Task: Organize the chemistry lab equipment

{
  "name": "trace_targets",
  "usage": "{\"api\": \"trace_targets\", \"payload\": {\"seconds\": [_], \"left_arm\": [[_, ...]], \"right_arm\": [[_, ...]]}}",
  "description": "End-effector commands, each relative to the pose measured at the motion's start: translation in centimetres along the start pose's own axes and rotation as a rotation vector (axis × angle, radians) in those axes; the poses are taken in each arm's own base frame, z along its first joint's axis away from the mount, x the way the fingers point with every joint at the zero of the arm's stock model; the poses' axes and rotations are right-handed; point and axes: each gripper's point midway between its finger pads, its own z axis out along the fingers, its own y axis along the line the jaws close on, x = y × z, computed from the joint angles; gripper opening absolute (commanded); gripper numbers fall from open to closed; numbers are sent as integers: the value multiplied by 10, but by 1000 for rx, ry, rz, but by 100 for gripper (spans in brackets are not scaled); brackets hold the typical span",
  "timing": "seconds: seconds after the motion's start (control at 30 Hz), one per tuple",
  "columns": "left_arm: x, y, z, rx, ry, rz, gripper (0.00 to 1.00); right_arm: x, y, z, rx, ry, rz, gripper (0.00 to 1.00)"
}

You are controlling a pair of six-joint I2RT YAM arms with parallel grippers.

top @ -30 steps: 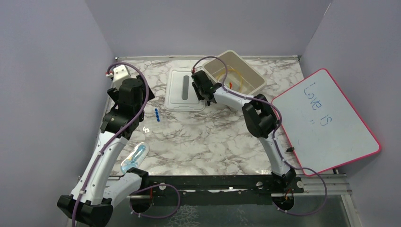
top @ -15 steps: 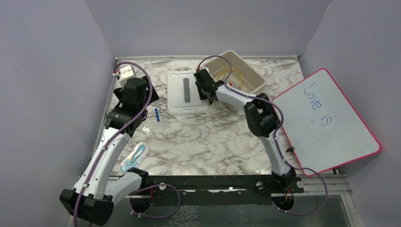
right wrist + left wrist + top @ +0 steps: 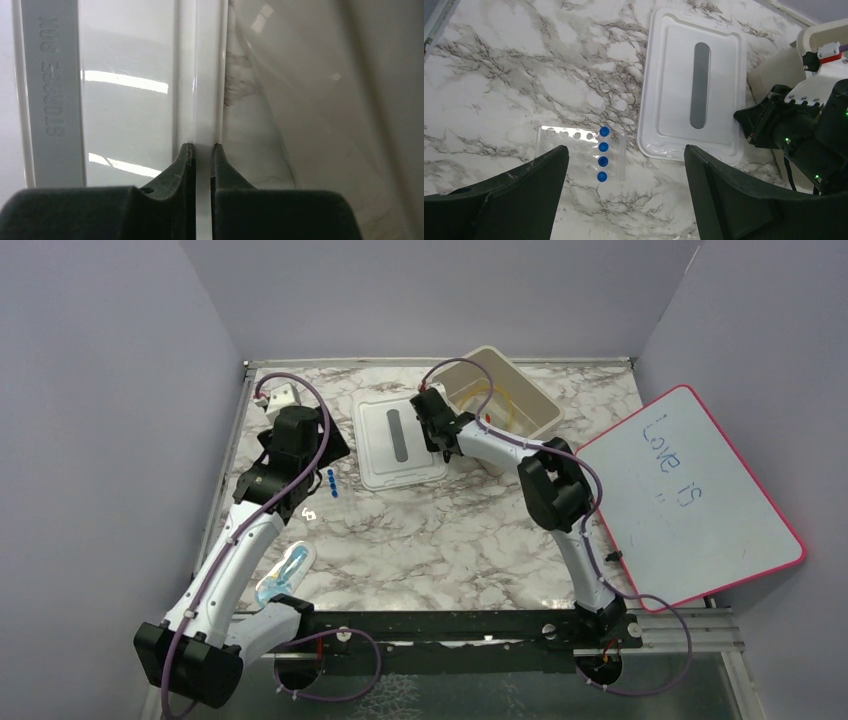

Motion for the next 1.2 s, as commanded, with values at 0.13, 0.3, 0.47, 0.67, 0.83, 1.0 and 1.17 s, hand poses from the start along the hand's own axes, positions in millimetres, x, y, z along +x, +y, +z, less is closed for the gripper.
{"api": "trace_targets", "payload": {"seconds": [0.13, 0.3, 0.47, 0.67, 0.83, 1.0, 1.17], "left_arm": [[18, -25, 9, 114, 72, -67, 90], [25, -34, 11, 154, 102, -87, 90], [30, -37, 14, 164, 119, -95, 90], [35, -39, 16, 175, 132, -106, 90], [50, -43, 17, 204, 183, -120, 90], [59, -41, 17, 208, 202, -119, 90], [51, -36, 13, 191, 165, -122, 88]], "right_arm": [[-44, -24, -43, 34, -160, -30, 1], [-51, -22, -62, 6, -168, -36, 1], [-53, -21, -78, -20, -169, -36, 1], [-41, -18, -93, -63, -125, -41, 1], [-18, -16, -94, -92, -69, -37, 1], [6, 3, -92, -171, -53, -93, 2], [28, 42, -98, -252, 4, -159, 27]]}}
